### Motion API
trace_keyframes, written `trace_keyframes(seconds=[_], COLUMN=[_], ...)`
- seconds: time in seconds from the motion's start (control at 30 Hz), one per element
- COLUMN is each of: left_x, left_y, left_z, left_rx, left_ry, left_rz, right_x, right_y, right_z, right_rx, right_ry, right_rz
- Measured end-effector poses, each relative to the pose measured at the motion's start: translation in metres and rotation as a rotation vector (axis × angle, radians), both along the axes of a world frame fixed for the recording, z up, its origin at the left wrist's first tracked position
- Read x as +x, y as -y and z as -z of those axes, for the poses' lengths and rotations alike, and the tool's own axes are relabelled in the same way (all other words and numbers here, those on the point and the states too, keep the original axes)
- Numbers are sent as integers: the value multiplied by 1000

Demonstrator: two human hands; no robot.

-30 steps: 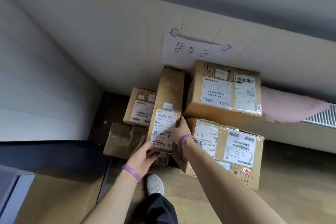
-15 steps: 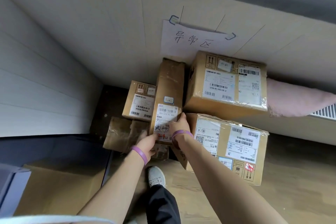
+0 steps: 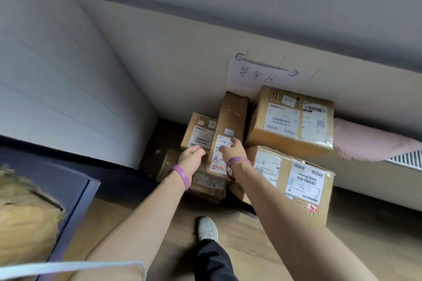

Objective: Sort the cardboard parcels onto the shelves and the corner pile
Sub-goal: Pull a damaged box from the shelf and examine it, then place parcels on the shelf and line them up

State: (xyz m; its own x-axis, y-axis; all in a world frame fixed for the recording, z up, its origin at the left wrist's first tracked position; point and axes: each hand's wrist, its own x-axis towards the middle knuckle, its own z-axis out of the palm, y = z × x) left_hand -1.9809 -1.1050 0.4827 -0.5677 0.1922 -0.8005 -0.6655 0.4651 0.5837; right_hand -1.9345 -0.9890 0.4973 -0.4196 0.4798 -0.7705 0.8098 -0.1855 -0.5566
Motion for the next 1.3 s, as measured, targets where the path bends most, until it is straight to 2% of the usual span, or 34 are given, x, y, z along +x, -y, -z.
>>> trace_keyframes(seconds=[0.1,0.27,0.6,0.93,1.3], left_x=[3,21,107,226,322], left_y=[22,79,230,363,441], left_z=[-33,-77,-143,-187,-210], left_rx=[-17,48,90,95,3], left_ry=[-95,-169,-298,-413,-465], left_rz=[76,29,-226,-429,-735], right_x=[0,14,77,170,234], right_y=[18,69,211,363,441], right_z=[-28,-69,-130,-165,-190], right_rx=[30,64,83,29,-36], right_ry=[-65,-188,-358,-395,-442], right_rz=[-60,-221,-394,-572,-822])
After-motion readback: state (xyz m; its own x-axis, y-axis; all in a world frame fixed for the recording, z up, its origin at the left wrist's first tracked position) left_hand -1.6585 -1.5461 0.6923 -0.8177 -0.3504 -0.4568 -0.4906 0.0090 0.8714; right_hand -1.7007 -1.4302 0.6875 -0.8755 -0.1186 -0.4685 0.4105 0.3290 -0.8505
